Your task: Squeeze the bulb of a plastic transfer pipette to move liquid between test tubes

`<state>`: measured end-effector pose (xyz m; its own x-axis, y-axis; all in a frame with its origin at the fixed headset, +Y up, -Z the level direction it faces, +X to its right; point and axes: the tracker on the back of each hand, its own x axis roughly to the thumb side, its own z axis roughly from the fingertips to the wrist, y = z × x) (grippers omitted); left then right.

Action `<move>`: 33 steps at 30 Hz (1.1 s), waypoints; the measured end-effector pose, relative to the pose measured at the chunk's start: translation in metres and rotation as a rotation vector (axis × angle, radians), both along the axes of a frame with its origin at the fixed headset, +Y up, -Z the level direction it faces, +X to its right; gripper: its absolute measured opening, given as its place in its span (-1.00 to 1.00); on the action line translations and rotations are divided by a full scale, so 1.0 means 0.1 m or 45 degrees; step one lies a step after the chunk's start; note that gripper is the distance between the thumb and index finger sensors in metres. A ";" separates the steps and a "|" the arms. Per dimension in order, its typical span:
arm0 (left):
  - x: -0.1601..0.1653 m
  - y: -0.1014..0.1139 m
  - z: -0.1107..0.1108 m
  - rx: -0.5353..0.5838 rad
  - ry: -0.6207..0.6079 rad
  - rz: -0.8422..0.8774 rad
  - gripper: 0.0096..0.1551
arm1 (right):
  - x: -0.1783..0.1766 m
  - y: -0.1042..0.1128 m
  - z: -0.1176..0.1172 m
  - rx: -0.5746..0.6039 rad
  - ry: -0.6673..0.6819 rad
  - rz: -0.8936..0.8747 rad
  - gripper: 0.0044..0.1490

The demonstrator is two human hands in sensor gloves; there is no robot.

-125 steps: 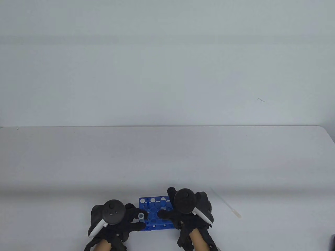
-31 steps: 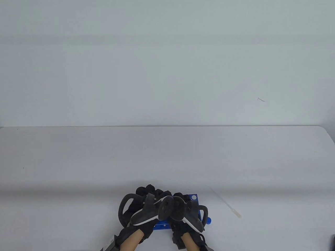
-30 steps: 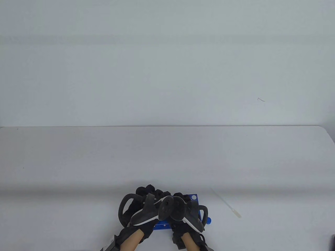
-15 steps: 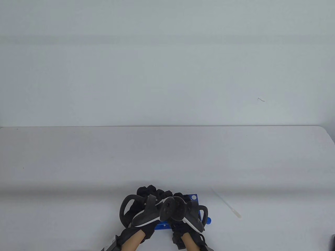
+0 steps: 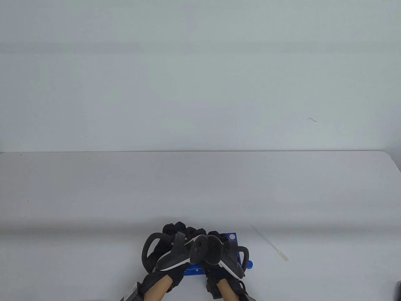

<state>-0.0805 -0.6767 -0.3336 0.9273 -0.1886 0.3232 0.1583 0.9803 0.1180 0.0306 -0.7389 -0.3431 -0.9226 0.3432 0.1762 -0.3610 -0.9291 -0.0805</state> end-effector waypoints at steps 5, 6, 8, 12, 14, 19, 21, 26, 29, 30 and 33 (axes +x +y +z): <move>0.01 -0.04 0.03 0.136 0.033 -0.026 -0.34 | 0.00 0.01 0.00 0.000 -0.001 -0.004 -0.37; 0.01 -0.04 0.03 0.140 0.038 -0.032 -0.33 | 0.00 0.01 0.00 0.000 -0.002 -0.004 -0.37; 0.01 -0.04 0.02 0.046 0.032 -0.048 -0.17 | 0.00 0.01 0.00 0.001 -0.001 -0.004 -0.36; 0.03 -0.02 0.01 -0.034 -0.025 0.016 -0.28 | 0.00 0.01 0.00 -0.001 -0.003 -0.003 -0.37; 0.04 -0.02 0.02 0.044 -0.015 -0.012 -0.35 | 0.00 0.01 0.01 0.002 -0.002 -0.003 -0.37; 0.08 -0.05 0.03 0.148 0.032 -0.026 -0.34 | 0.00 0.00 0.01 0.000 -0.004 -0.012 -0.36; 0.05 -0.04 0.03 0.158 0.043 -0.011 -0.33 | 0.00 0.01 0.01 0.003 -0.008 -0.001 -0.37; -0.04 -0.04 -0.01 0.134 0.070 0.091 -0.32 | -0.01 0.01 0.00 0.002 -0.009 -0.001 -0.37; -0.17 0.12 0.00 0.136 0.125 0.151 -0.33 | 0.00 0.01 0.00 0.001 -0.007 -0.005 -0.37; -0.24 0.19 0.00 0.125 0.144 0.200 -0.33 | 0.00 0.01 0.00 0.000 -0.007 -0.005 -0.37; -0.57 0.37 0.01 0.131 0.234 0.402 -0.33 | 0.00 0.01 0.00 0.001 -0.007 -0.002 -0.37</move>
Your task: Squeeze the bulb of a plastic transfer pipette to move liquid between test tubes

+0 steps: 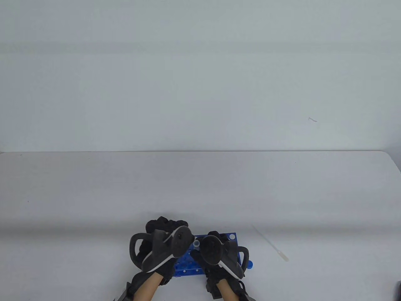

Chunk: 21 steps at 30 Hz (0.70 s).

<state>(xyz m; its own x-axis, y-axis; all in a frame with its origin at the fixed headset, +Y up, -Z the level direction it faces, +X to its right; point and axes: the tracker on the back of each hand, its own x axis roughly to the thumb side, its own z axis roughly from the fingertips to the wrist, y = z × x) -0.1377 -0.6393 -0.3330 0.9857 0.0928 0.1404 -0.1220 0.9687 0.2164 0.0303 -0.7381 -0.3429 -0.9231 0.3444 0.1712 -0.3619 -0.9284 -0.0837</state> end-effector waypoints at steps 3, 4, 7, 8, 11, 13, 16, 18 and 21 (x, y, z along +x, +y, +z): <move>-0.47 0.02 -0.03 -0.003 0.116 0.168 -0.35 | 0.00 0.00 0.00 -0.002 0.002 0.000 -0.37; -0.62 -0.02 -0.04 -0.033 0.154 0.220 -0.35 | 0.00 0.00 0.00 -0.004 0.002 0.000 -0.37; -0.94 -0.21 -0.11 -0.122 0.262 0.268 -0.35 | 0.00 0.00 0.00 -0.003 0.001 0.001 -0.37; -0.99 -0.27 -0.14 -0.150 0.291 0.257 -0.35 | 0.00 0.00 0.00 -0.003 0.001 0.001 -0.37; -1.08 -0.50 -0.23 -0.278 0.338 0.198 -0.35 | 0.00 0.00 0.00 -0.003 0.001 -0.002 -0.37; -1.06 -0.65 -0.29 -0.368 0.363 0.077 -0.35 | 0.00 0.00 0.00 -0.005 0.002 -0.001 -0.37; -1.01 -0.84 -0.34 -0.504 0.361 -0.095 -0.35 | 0.00 0.00 0.00 -0.004 0.003 -0.003 -0.37; -0.96 -0.96 -0.37 -0.594 0.332 -0.158 -0.35 | 0.00 0.00 0.00 -0.004 0.004 -0.003 -0.37; -0.93 -1.08 -0.39 -0.654 0.328 -0.205 -0.36 | 0.00 -0.01 0.00 -0.004 0.004 -0.003 -0.37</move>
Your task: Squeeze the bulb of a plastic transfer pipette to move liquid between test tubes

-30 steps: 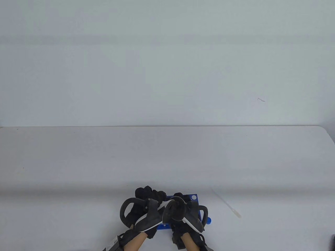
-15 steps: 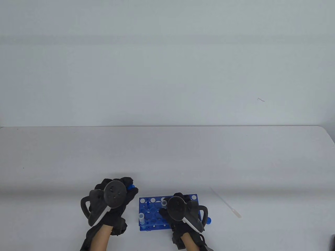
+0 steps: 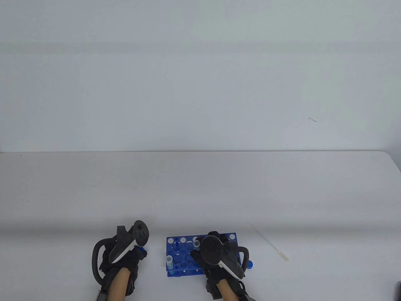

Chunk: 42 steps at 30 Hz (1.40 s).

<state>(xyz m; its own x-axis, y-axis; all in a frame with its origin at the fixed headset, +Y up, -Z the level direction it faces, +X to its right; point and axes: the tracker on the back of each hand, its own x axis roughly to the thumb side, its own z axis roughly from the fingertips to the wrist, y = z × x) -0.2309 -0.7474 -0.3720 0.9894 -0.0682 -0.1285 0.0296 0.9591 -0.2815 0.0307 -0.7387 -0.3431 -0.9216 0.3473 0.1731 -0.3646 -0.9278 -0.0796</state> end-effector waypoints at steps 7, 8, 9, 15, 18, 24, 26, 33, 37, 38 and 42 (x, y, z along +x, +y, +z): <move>0.07 -0.10 0.00 0.005 -0.043 -0.078 -0.35 | 0.00 0.00 0.00 0.000 -0.001 0.000 -0.37; 0.08 -0.09 0.00 0.007 -0.045 -0.090 -0.36 | 0.00 0.00 0.00 0.000 -0.001 0.000 -0.37; 0.08 -0.10 0.00 0.005 -0.043 -0.087 -0.36 | 0.00 0.00 0.00 0.000 -0.001 0.000 -0.37; 0.05 -0.12 0.00 -0.024 -0.046 -0.027 -0.37 | 0.00 0.00 0.00 0.000 -0.001 0.000 -0.37; 0.05 -0.12 0.01 -0.027 -0.050 -0.038 -0.34 | 0.00 0.00 0.00 0.000 -0.001 0.000 -0.37; -0.02 -0.09 0.03 -0.007 -0.031 -0.012 -0.22 | 0.00 0.00 0.00 0.000 -0.001 0.000 -0.37; -0.07 -0.05 0.04 -0.005 -0.018 0.048 -0.19 | 0.00 0.00 0.00 0.000 -0.001 0.000 -0.37; -0.21 0.23 0.10 0.132 0.000 0.374 -0.13 | 0.00 0.00 0.00 0.000 -0.001 0.000 -0.37; -0.27 0.49 0.17 0.256 -0.014 0.646 -0.13 | 0.00 0.00 0.00 -0.002 -0.001 -0.001 -0.37; -0.29 0.55 0.20 0.290 -0.017 0.708 -0.11 | 0.00 0.00 0.00 -0.007 0.001 -0.002 -0.37; -0.30 0.78 0.37 0.493 -0.119 1.218 -0.01 | 0.00 0.00 0.00 -0.009 0.001 -0.002 -0.37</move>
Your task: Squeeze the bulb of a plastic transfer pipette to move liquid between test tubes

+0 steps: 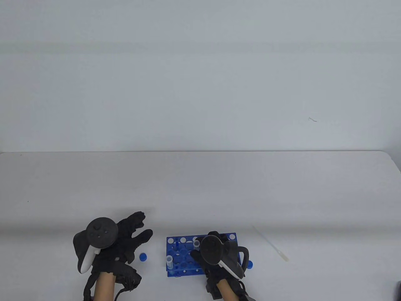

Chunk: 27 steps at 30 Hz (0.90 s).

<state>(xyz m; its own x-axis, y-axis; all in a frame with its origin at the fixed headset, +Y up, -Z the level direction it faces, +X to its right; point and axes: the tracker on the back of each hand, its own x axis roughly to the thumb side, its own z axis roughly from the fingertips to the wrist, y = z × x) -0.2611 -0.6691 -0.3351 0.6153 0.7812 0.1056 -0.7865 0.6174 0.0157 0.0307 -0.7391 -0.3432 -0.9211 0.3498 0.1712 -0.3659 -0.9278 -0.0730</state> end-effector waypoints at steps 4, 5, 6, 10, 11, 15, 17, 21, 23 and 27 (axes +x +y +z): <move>0.06 -0.04 0.11 0.097 -0.145 0.424 0.08 | 0.00 0.00 0.00 0.001 0.001 -0.001 -0.37; 0.07 -0.09 0.12 0.099 -0.143 0.469 0.10 | 0.00 0.00 0.00 0.000 0.002 -0.001 -0.37; 0.07 -0.12 0.14 0.108 -0.132 0.484 0.12 | 0.00 0.00 0.00 -0.001 0.002 -0.001 -0.37; 0.07 -0.37 0.11 0.130 -0.068 0.486 0.16 | 0.00 0.00 0.00 -0.002 0.003 0.001 -0.36; 0.07 -0.41 0.09 0.113 -0.071 0.496 0.16 | 0.00 0.00 0.00 -0.002 0.003 0.002 -0.37; 0.07 -0.58 0.05 0.049 -0.085 0.603 0.18 | 0.00 0.00 0.00 -0.002 0.011 0.007 -0.37; 0.05 -0.59 0.05 0.060 -0.081 0.606 0.17 | 0.00 0.00 0.00 -0.008 0.016 0.007 -0.36; 0.03 -0.57 0.06 0.095 -0.074 0.581 0.16 | 0.01 0.01 0.00 -0.054 0.047 -0.012 -0.31; 0.03 -0.57 0.06 0.105 -0.077 0.592 0.16 | 0.03 0.03 0.01 -0.110 0.069 -0.063 -0.21; 0.03 -0.57 0.05 0.117 -0.086 0.601 0.15 | 0.08 0.16 0.02 -0.321 0.136 -0.238 -0.04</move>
<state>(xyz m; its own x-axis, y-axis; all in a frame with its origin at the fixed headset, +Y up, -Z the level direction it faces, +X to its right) -0.2577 -0.7258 -0.3297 0.1857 0.9589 0.2146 -0.9815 0.1916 -0.0069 0.0382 -0.7229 -0.3413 -0.8184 0.5548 0.1494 -0.5249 -0.8277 0.1985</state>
